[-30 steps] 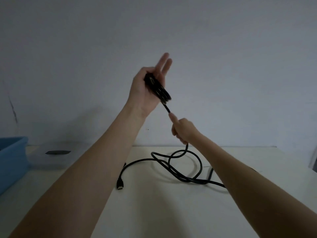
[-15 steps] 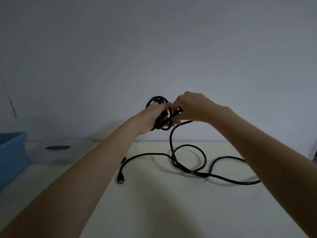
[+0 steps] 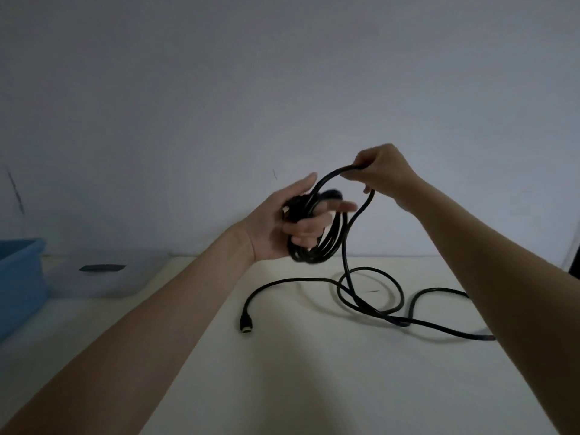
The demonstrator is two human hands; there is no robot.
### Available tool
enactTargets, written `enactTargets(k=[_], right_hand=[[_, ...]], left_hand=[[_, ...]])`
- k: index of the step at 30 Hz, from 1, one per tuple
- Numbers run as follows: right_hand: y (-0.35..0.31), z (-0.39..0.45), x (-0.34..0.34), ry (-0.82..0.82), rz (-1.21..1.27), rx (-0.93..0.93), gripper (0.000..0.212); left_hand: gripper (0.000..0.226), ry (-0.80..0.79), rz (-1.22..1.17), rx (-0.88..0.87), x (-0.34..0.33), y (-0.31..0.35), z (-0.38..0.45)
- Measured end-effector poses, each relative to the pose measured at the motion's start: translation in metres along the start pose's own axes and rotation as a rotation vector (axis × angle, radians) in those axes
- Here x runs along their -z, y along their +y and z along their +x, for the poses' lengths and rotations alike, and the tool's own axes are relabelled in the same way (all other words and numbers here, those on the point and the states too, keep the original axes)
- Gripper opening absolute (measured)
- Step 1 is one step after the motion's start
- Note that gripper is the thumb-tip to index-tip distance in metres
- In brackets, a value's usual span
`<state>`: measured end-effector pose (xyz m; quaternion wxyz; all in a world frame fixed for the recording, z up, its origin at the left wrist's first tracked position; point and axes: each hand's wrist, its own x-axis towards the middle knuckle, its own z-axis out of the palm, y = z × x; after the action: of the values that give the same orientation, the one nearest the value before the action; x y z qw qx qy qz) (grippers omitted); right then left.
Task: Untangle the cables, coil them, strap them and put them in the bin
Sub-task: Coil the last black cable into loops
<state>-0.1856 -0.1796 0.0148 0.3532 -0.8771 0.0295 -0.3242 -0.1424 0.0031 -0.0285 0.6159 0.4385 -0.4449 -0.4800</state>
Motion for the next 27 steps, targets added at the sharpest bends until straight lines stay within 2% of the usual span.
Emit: enactTargets(k=[3,5,7,9,12,14,15,16,17,18,21,23,27], right_hand=[[0.015,-0.006,-0.028,-0.053,0.280,-0.221,0.024],[0.025,-0.013,-0.052,-0.185,0.289,-0.310,0.028],[0.035,-0.024,-0.071,-0.364,0.169,-0.359,0.033],[0.044,-0.034,-0.080,-0.508,0.015,-0.370,0.035],[0.043,-0.043,-0.081,-0.619,-0.172,-0.300,0.034],[0.030,-0.042,-0.078,-0.673,-0.308,-0.196,0.032],[0.022,-0.040,-0.075,-0.679,-0.374,-0.129,0.030],[0.014,-0.037,-0.074,-0.661,-0.434,-0.054,0.028],[0.007,-0.034,-0.071,-0.618,-0.482,0.023,0.028],[0.003,-0.031,-0.067,-0.562,-0.517,0.091,0.030],[0.002,-0.021,-0.047,-0.379,-0.525,0.168,0.040],[0.008,-0.021,-0.033,-0.326,-0.583,0.170,0.050],[0.018,-0.024,-0.016,-0.355,-0.477,0.129,0.057]], left_hand=[[0.050,-0.113,-0.067,-0.161,-0.015,0.025,0.010],[0.050,-0.082,-0.097,-0.293,-0.024,0.041,0.017],[0.042,0.021,-0.106,-0.430,-0.029,0.057,0.021],[0.018,0.126,-0.164,-0.608,-0.026,0.073,0.021],[0.021,0.451,-0.230,-0.710,-0.009,0.085,0.020],[0.006,0.671,-0.153,-0.647,0.006,0.078,0.022],[0.011,0.771,-0.056,-0.565,0.012,0.070,0.025],[0.029,0.862,0.074,-0.455,0.018,0.061,0.025],[0.041,0.921,0.221,-0.339,0.025,0.052,0.027],[0.044,0.939,0.377,-0.221,0.027,0.042,0.027],[0.031,0.896,0.782,0.090,0.025,0.016,0.023],[0.019,0.776,0.756,0.157,0.021,0.007,0.020],[0.029,0.522,0.572,0.260,0.016,0.003,0.014]])
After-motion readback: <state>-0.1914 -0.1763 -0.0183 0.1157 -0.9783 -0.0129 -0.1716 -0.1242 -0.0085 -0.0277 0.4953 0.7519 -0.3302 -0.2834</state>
